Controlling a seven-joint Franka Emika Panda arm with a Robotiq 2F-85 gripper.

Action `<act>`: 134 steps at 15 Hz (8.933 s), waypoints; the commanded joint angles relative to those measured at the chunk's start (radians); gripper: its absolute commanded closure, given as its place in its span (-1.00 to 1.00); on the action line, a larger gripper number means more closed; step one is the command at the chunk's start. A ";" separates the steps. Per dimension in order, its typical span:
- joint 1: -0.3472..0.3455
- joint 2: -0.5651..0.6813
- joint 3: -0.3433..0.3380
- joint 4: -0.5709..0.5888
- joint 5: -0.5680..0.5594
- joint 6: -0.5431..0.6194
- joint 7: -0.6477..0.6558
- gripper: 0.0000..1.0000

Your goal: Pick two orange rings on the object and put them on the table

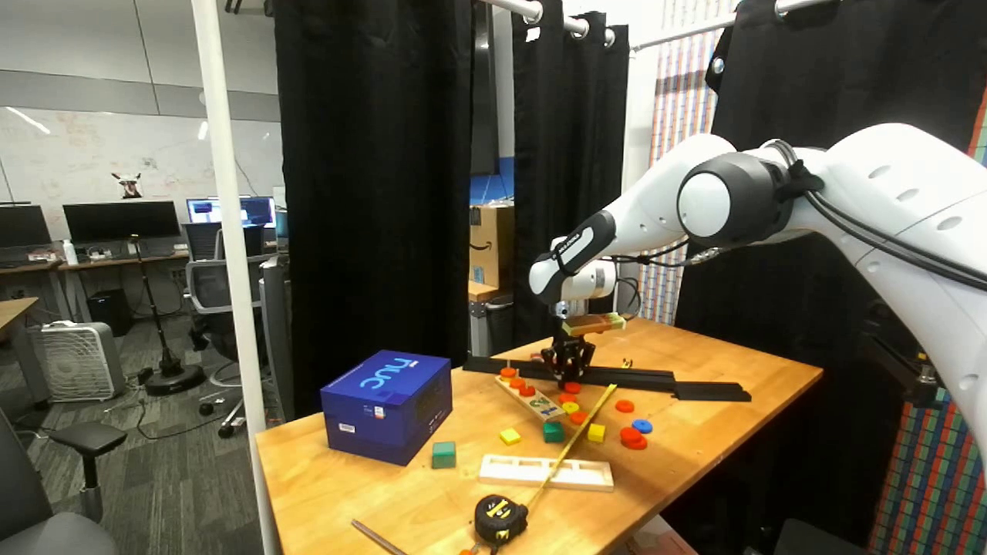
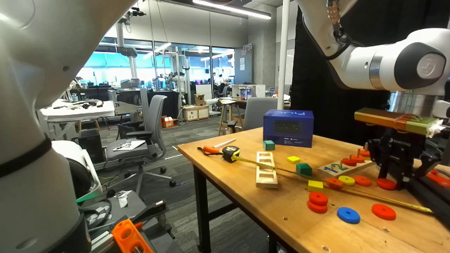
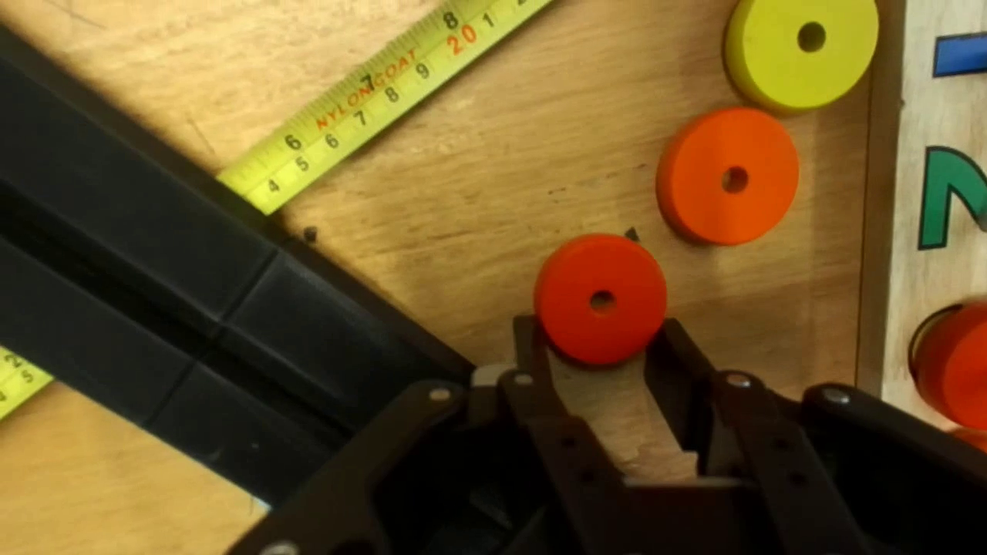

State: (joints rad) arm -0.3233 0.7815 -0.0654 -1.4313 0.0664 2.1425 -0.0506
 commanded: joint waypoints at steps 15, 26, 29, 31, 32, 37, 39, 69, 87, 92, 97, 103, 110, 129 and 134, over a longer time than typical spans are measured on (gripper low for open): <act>0.021 -0.162 -0.013 -0.103 0.037 0.008 -0.004 -1.00; 0.091 -0.177 -0.004 -0.056 0.023 -0.012 0.003 -1.00; 0.108 -0.170 0.000 -0.040 0.022 -0.018 0.002 -1.00; 0.119 -0.166 0.002 -0.033 0.020 -0.019 0.004 -1.00; 0.123 -0.164 0.002 -0.030 0.020 -0.019 0.004 -1.00; 0.140 -0.140 0.005 -0.010 0.012 -0.020 -0.008 -1.00; 0.138 -0.128 0.012 0.001 0.016 -0.022 -0.027 -1.00; 0.123 0.076 0.036 0.210 0.020 -0.130 -0.103 -1.00; 0.101 0.200 0.035 0.417 0.016 -0.249 -0.107 -1.00; 0.098 0.232 0.036 0.476 0.015 -0.284 -0.109 -1.00; 0.097 0.265 0.037 0.528 0.014 -0.310 -0.110 -1.00; 0.098 0.287 0.036 0.571 0.012 -0.326 -0.108 -0.63; 0.099 0.294 0.036 0.589 0.010 -0.321 -0.110 0.48; 0.098 0.189 0.002 0.529 0.011 -0.297 -0.100 0.66; 0.100 0.121 -0.019 0.499 0.010 -0.286 -0.093 0.66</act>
State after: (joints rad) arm -0.2243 0.9667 -0.0747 -0.8896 0.0841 1.8530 -0.1486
